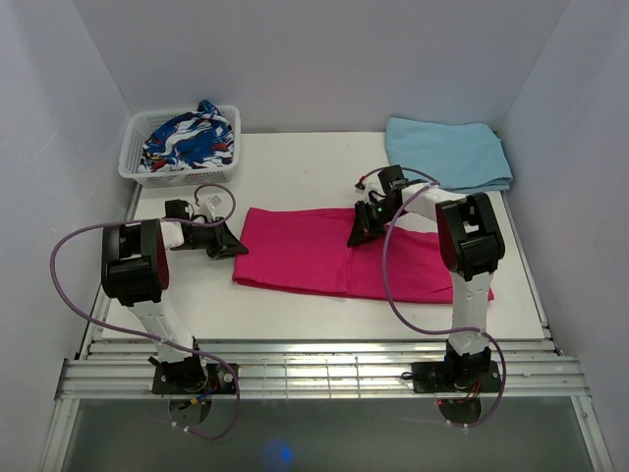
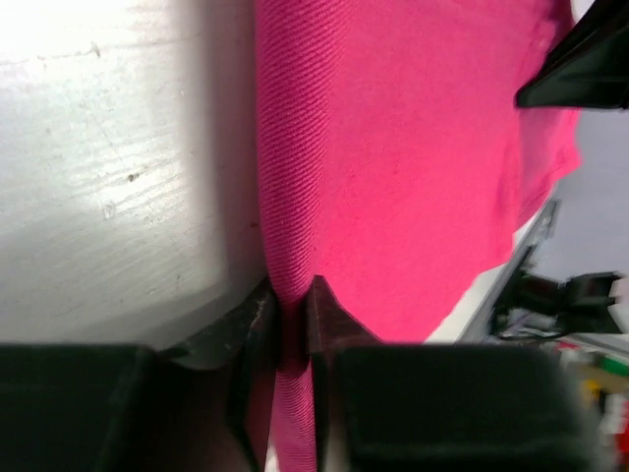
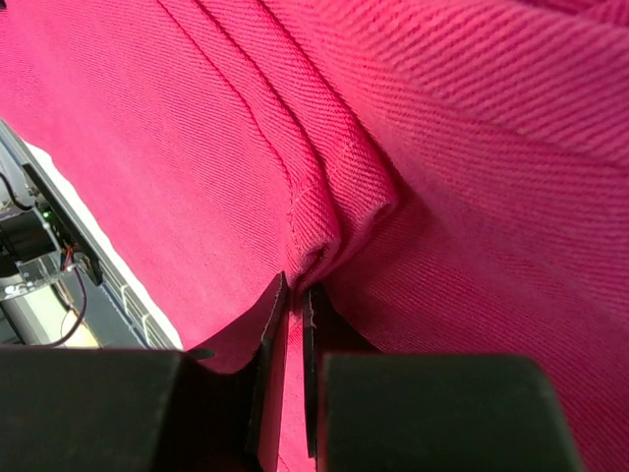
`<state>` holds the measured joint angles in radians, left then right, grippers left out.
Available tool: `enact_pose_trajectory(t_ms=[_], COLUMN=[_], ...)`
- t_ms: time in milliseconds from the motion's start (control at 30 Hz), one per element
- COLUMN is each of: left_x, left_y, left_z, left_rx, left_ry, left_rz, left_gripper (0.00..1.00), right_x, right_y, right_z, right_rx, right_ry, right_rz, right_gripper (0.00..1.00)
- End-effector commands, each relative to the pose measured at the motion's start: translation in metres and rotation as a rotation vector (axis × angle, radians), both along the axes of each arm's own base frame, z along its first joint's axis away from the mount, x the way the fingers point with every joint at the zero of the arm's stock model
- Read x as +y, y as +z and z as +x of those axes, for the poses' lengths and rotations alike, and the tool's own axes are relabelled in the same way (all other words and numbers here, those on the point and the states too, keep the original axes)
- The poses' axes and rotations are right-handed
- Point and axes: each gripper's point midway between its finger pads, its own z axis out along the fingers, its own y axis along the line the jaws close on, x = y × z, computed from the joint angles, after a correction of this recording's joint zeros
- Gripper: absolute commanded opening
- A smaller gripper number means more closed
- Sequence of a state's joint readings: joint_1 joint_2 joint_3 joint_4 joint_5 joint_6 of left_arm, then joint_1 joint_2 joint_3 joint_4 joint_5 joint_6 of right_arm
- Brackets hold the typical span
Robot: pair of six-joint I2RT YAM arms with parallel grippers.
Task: Fold and stack the trousers
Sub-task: Fold the trousers
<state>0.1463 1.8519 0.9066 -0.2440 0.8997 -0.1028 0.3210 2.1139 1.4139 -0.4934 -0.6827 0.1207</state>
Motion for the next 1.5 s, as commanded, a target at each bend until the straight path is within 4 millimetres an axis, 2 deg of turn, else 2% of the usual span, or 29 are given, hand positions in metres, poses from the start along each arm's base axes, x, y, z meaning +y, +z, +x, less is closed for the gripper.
enact_pose_trajectory(t_ms=[0, 100, 133, 200, 233, 300, 333, 400, 433, 500, 533, 600, 633, 667, 700, 733, 833, 867, 933, 1067, 1100, 1200, 1233, 1300, 1333, 1400, 1433, 1467], left_x=[0.006, 0.004, 0.004, 0.007, 0.017, 0.030, 0.046, 0.061, 0.075, 0.091, 0.104, 0.118, 0.124, 0.127, 0.129, 0.130, 0.125, 0.123, 0.121, 0.118, 0.114, 0.097, 0.080, 0.065, 0.045, 0.027, 0.008, 0.000], left_y=[-0.018, -0.014, -0.008, 0.003, 0.014, 0.027, 0.036, 0.048, 0.052, 0.063, 0.066, 0.080, 0.085, 0.091, 0.106, 0.114, 0.146, 0.151, 0.160, 0.164, 0.166, 0.183, 0.189, 0.203, 0.208, 0.220, 0.222, 0.224], left_z=[-0.004, -0.005, -0.003, 0.000, 0.005, 0.008, 0.012, 0.013, 0.014, 0.011, 0.011, 0.008, 0.008, 0.008, 0.010, 0.011, 0.015, 0.016, 0.017, 0.020, 0.020, 0.022, 0.023, 0.026, 0.026, 0.029, 0.027, 0.028], left_rx=[0.040, 0.036, 0.024, 0.001, -0.031, -0.043, -0.063, -0.068, -0.080, -0.086, -0.091, -0.113, -0.131, -0.145, -0.177, -0.201, -0.257, -0.265, -0.257, -0.208, -0.193, -0.210, -0.218, -0.260, -0.267, -0.297, -0.287, -0.286], left_ry=[0.019, 0.019, 0.020, 0.031, 0.065, 0.106, 0.152, 0.188, 0.217, 0.253, 0.283, 0.318, 0.326, 0.331, 0.333, 0.331, 0.327, 0.320, 0.328, 0.347, 0.351, 0.322, 0.287, 0.266, 0.231, 0.210, 0.187, 0.185], left_rz=[0.064, 0.051, 0.042, 0.041, 0.058, 0.066, 0.083, 0.103, 0.121, 0.167, 0.189, 0.233, 0.257, 0.273, 0.293, 0.300, 0.273, 0.265, 0.245, 0.225, 0.205, 0.161, 0.150, 0.177, 0.172, 0.172, 0.155, 0.154], left_gripper=[0.15, 0.00, 0.00, 0.00, 0.00, 0.00, 0.00, 0.00, 0.00, 0.00, 0.00, 0.00, 0.00, 0.00, 0.00, 0.00, 0.00, 0.00, 0.00, 0.00, 0.00, 0.00, 0.00, 0.00, 0.00, 0.00, 0.00, 0.00], right_x=[-0.008, -0.009, -0.009, -0.011, -0.014, -0.025, -0.036, -0.053, -0.070, -0.088, -0.108, -0.132, -0.158, -0.170, -0.182, -0.201, -0.224, -0.225, -0.212, -0.189, -0.184, -0.171, -0.165, -0.159, -0.154, -0.150, -0.148, -0.147], right_y=[0.008, 0.007, 0.003, 0.007, 0.014, 0.023, 0.039, 0.051, 0.065, 0.076, 0.082, 0.087, 0.088, 0.088, 0.086, 0.084, 0.064, 0.066, 0.057, 0.039, 0.029, 0.018, 0.011, 0.006, 0.003, -0.001, -0.003, -0.004], right_z=[0.011, 0.015, 0.014, 0.013, 0.014, 0.015, 0.022, 0.023, 0.030, 0.031, 0.026, 0.021, 0.015, 0.011, 0.008, 0.002, -0.020, -0.019, -0.029, -0.031, -0.031, -0.030, -0.034, -0.036, -0.037, -0.038, -0.038, -0.038], right_rx=[-0.065, -0.081, -0.081, -0.070, -0.090, -0.130, -0.184, -0.214, -0.239, -0.261, -0.237, -0.241, -0.217, -0.212, -0.206, -0.192, -0.120, -0.125, -0.071, 0.003, 0.021, 0.038, 0.058, 0.067, 0.064, 0.067, 0.065, 0.064], right_ry=[0.000, 0.002, 0.014, 0.029, 0.034, 0.041, 0.025, 0.019, -0.011, 0.000, -0.029, -0.039, -0.090, -0.105, -0.117, -0.135, -0.173, -0.184, -0.190, -0.232, -0.232, -0.239, -0.230, -0.219, -0.209, -0.205, -0.208, -0.210], right_rz=[-0.052, -0.065, -0.071, -0.080, -0.082, -0.104, -0.104, -0.108, -0.105, -0.103, -0.116, -0.140, -0.154, -0.170, -0.184, -0.206, -0.214, -0.196, -0.115, 0.020, 0.041, 0.092, 0.093, 0.098, 0.102, 0.111, 0.118, 0.120], right_gripper=[0.08, 0.08, 0.13, 0.29, 0.52, 0.73, 0.84, 0.88, 0.91, 0.91, 0.92, 0.92, 0.92, 0.92, 0.93, 0.93, 0.95, 0.95, 0.95, 0.93, 0.91, 0.88, 0.85, 0.82, 0.79, 0.72, 0.61, 0.54])
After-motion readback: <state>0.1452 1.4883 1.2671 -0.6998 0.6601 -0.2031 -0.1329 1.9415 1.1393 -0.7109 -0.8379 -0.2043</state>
